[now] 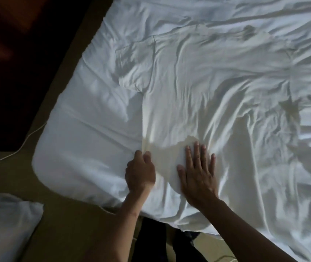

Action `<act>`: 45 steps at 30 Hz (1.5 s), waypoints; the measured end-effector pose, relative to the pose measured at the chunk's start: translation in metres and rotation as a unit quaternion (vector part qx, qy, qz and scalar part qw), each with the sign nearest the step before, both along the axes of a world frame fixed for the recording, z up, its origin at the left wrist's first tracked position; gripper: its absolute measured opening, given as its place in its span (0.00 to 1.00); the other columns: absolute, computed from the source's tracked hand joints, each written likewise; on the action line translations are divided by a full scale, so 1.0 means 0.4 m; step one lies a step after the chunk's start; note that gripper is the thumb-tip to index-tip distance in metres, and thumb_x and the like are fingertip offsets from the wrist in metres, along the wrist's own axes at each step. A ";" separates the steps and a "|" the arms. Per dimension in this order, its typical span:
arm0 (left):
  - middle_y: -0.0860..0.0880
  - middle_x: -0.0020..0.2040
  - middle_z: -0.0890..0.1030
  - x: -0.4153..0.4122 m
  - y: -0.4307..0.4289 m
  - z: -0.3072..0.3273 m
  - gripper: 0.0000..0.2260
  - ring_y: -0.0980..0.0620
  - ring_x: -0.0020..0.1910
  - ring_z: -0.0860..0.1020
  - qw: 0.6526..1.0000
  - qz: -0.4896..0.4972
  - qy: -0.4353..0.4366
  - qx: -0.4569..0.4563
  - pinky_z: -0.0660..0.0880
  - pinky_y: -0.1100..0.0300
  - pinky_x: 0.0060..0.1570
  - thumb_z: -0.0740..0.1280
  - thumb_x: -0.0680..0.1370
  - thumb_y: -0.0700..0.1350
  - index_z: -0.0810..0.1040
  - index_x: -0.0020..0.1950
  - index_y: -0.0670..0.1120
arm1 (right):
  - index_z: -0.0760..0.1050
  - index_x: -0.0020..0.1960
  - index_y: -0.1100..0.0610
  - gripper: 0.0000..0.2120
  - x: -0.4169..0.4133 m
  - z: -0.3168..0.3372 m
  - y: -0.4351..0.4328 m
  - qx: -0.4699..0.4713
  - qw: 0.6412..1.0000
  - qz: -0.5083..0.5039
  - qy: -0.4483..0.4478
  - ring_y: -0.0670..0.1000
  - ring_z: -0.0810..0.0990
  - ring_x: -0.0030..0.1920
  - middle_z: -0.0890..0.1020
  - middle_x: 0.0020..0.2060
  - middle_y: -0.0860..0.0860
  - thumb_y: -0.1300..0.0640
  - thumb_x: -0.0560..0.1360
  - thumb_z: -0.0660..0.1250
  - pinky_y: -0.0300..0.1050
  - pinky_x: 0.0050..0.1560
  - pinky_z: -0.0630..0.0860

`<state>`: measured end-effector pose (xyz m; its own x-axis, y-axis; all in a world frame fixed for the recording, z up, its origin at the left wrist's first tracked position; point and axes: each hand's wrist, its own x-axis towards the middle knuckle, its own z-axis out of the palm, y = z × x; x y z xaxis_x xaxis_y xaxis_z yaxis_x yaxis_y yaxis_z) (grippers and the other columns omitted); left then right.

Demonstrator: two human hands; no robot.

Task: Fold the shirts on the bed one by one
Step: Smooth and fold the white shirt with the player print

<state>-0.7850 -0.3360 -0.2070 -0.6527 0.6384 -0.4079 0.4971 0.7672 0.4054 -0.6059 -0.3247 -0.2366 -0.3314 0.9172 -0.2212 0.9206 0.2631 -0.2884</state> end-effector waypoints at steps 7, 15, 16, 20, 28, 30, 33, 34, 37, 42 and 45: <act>0.44 0.36 0.79 -0.053 -0.083 0.021 0.26 0.37 0.43 0.79 0.991 0.096 -0.036 0.080 0.70 0.49 0.42 0.61 0.83 0.63 0.72 0.36 0.43 | 0.47 0.85 0.56 0.34 0.045 0.014 -0.069 -0.013 1.000 -0.001 0.011 0.62 0.40 0.83 0.44 0.83 0.60 0.38 0.85 0.41 0.66 0.81 0.45; 0.37 0.43 0.84 0.031 -0.227 -0.017 0.22 0.32 0.45 0.82 0.988 0.069 0.043 0.128 0.78 0.44 0.42 0.57 0.83 0.61 0.81 0.50 0.46 | 0.47 0.85 0.56 0.35 0.033 -0.017 -0.092 -0.001 1.000 -0.011 -0.022 0.62 0.45 0.83 0.48 0.84 0.60 0.38 0.84 0.42 0.67 0.80 0.43; 0.37 0.42 0.84 0.023 -0.238 -0.025 0.24 0.32 0.43 0.82 0.986 0.068 0.061 0.137 0.78 0.43 0.41 0.55 0.83 0.62 0.81 0.51 0.46 | 0.47 0.85 0.56 0.35 0.033 -0.018 -0.096 0.002 1.000 -0.012 -0.024 0.62 0.45 0.83 0.48 0.84 0.60 0.38 0.84 0.42 0.67 0.80 0.43; 0.36 0.36 0.82 -0.022 -0.268 -0.051 0.24 0.31 0.38 0.81 0.984 0.039 0.119 0.128 0.78 0.43 0.34 0.53 0.84 0.62 0.80 0.50 0.46 | 0.47 0.85 0.55 0.34 0.038 -0.017 -0.123 0.010 0.999 -0.015 -0.028 0.61 0.45 0.83 0.48 0.84 0.59 0.39 0.84 0.43 0.66 0.81 0.42; 0.41 0.51 0.77 0.007 -0.261 -0.013 0.09 0.38 0.49 0.75 0.952 -0.109 0.255 0.130 0.72 0.45 0.44 0.68 0.80 0.46 0.78 0.58 0.44 | 0.67 0.77 0.56 0.26 0.115 0.058 -0.156 0.055 0.993 -0.090 0.045 0.63 0.66 0.73 0.69 0.76 0.58 0.45 0.84 0.51 0.62 0.71 0.63; 0.40 0.58 0.77 0.067 -0.225 -0.005 0.12 0.37 0.56 0.74 0.935 -0.164 0.269 0.163 0.70 0.44 0.50 0.67 0.79 0.44 0.79 0.61 0.44 | 0.71 0.73 0.56 0.22 0.170 0.086 -0.141 0.106 0.983 -0.141 0.046 0.62 0.69 0.67 0.73 0.72 0.57 0.48 0.84 0.54 0.60 0.65 0.65; 0.36 0.66 0.76 0.205 -0.161 -0.019 0.15 0.32 0.66 0.73 0.908 -0.294 0.194 0.228 0.71 0.38 0.62 0.64 0.79 0.42 0.80 0.64 0.41 | 0.74 0.71 0.57 0.20 0.291 0.103 -0.107 0.154 0.965 -0.212 0.032 0.62 0.69 0.66 0.73 0.71 0.58 0.54 0.82 0.56 0.61 0.65 0.64; 0.35 0.69 0.75 0.256 -0.143 -0.027 0.16 0.31 0.69 0.72 0.898 -0.337 0.158 0.233 0.70 0.37 0.65 0.63 0.80 0.43 0.79 0.66 0.41 | 0.74 0.70 0.58 0.19 0.334 0.102 -0.096 0.156 0.958 -0.238 0.023 0.63 0.68 0.67 0.72 0.72 0.58 0.55 0.82 0.56 0.61 0.67 0.64; 0.35 0.75 0.72 0.409 -0.102 -0.052 0.21 0.33 0.76 0.68 0.877 -0.419 0.081 0.220 0.67 0.36 0.72 0.58 0.83 0.48 0.76 0.72 0.42 | 0.71 0.72 0.60 0.22 0.456 0.090 -0.073 0.112 0.937 -0.331 -0.019 0.65 0.64 0.71 0.68 0.75 0.62 0.56 0.79 0.57 0.64 0.70 0.60; 0.34 0.79 0.67 0.531 -0.069 -0.110 0.26 0.33 0.79 0.64 0.886 -0.424 0.081 0.170 0.58 0.35 0.77 0.56 0.84 0.54 0.70 0.79 0.43 | 0.72 0.68 0.58 0.24 0.581 0.101 -0.063 -0.024 0.906 -0.421 -0.039 0.64 0.69 0.67 0.72 0.67 0.61 0.42 0.82 0.57 0.61 0.68 0.64; 0.36 0.81 0.64 0.529 -0.075 -0.126 0.26 0.35 0.81 0.61 0.880 -0.438 0.106 0.153 0.54 0.37 0.79 0.53 0.86 0.55 0.67 0.81 0.45 | 0.75 0.56 0.56 0.25 0.586 0.114 -0.081 -0.081 0.920 -0.384 0.017 0.61 0.74 0.58 0.78 0.55 0.57 0.34 0.79 0.61 0.58 0.61 0.70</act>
